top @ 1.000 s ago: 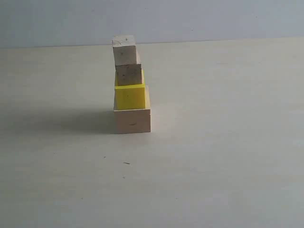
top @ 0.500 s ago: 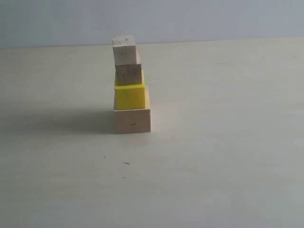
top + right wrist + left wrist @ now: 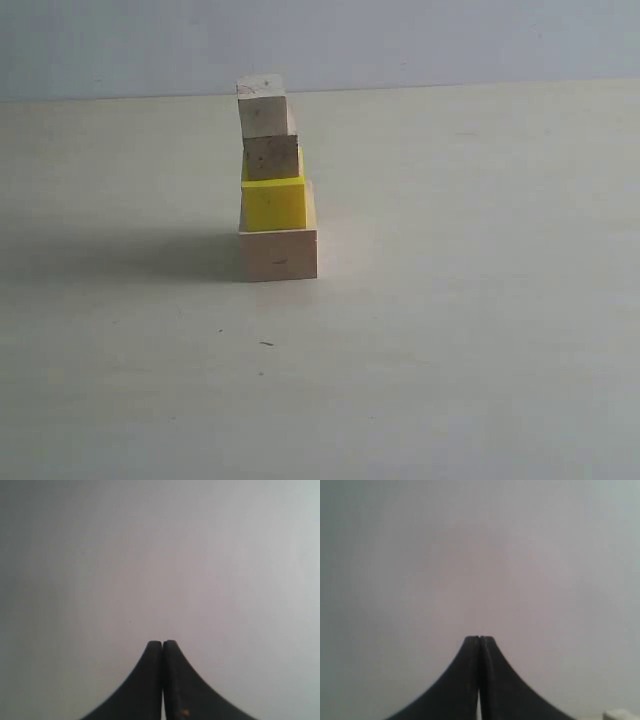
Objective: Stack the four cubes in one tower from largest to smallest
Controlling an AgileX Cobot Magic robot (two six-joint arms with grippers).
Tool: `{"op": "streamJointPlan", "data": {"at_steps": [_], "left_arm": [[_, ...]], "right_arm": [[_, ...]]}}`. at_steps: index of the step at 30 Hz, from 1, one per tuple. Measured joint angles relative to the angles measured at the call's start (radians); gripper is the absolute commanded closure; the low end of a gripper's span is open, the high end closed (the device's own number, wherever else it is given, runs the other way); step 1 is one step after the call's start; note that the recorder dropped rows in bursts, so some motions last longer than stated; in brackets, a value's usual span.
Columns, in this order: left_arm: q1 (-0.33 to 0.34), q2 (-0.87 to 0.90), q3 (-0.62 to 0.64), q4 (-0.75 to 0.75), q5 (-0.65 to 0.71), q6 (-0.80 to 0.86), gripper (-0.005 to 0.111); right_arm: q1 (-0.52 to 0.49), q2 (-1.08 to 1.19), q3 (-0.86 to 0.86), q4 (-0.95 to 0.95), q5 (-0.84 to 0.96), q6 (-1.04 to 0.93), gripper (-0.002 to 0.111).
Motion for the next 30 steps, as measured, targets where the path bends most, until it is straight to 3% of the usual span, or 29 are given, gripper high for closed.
{"op": "streamJointPlan", "data": {"at_steps": [4,10,18,30], "left_arm": [[0.055,0.0,0.101,0.286,0.002,-0.337,0.107],[0.082,0.001,0.229,0.461,0.004,-0.45,0.107],[0.073,0.002,0.347,0.491,0.006,-0.515,0.107],[-0.032,0.004,0.503,0.507,-0.051,-0.526,0.107]], "right_arm": [[0.0,0.0,0.0,0.0,0.0,0.0,0.108],[0.0,0.0,0.0,0.0,0.0,0.0,0.108],[0.0,0.0,0.0,0.0,0.0,0.0,0.108],[0.0,0.0,0.0,0.0,0.0,0.0,0.108]]}}
